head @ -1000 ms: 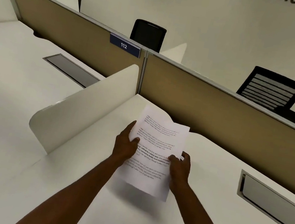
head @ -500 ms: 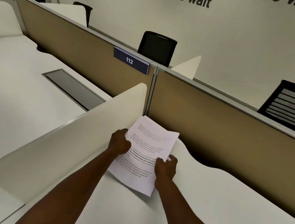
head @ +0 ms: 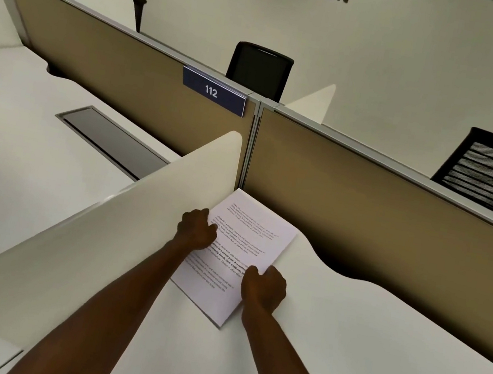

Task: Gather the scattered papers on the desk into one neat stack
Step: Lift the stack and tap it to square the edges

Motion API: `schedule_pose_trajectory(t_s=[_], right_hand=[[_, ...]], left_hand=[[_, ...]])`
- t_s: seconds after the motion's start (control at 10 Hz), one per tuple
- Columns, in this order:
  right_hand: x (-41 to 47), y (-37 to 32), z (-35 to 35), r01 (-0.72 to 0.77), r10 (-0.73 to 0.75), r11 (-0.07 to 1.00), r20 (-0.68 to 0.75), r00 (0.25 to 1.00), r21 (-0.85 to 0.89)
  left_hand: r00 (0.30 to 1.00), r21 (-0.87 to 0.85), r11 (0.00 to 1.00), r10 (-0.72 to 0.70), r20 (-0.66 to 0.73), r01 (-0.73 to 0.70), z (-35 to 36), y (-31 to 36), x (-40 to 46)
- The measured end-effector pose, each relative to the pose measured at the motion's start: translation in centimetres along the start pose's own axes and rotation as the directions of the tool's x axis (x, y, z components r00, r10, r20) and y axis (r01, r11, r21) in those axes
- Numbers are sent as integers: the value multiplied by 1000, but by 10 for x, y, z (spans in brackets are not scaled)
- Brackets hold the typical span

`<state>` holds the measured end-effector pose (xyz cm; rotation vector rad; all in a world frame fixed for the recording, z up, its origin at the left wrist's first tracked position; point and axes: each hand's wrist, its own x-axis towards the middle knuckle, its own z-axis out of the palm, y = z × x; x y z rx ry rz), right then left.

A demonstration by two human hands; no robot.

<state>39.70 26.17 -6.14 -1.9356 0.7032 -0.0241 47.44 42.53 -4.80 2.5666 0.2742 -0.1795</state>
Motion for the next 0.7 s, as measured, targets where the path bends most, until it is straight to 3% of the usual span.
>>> schedule_pose_trajectory(t_s=[0.4, 0.7], right_hand=[[1, 9, -9, 118, -106, 979, 75, 992, -165], [7, 4, -71, 372, -370, 803, 99, 924, -465]], left_hand=[[1000, -11, 1000, 0, 31, 1, 6, -12, -8], [988, 80, 984, 157, 4, -157, -14, 13, -40]])
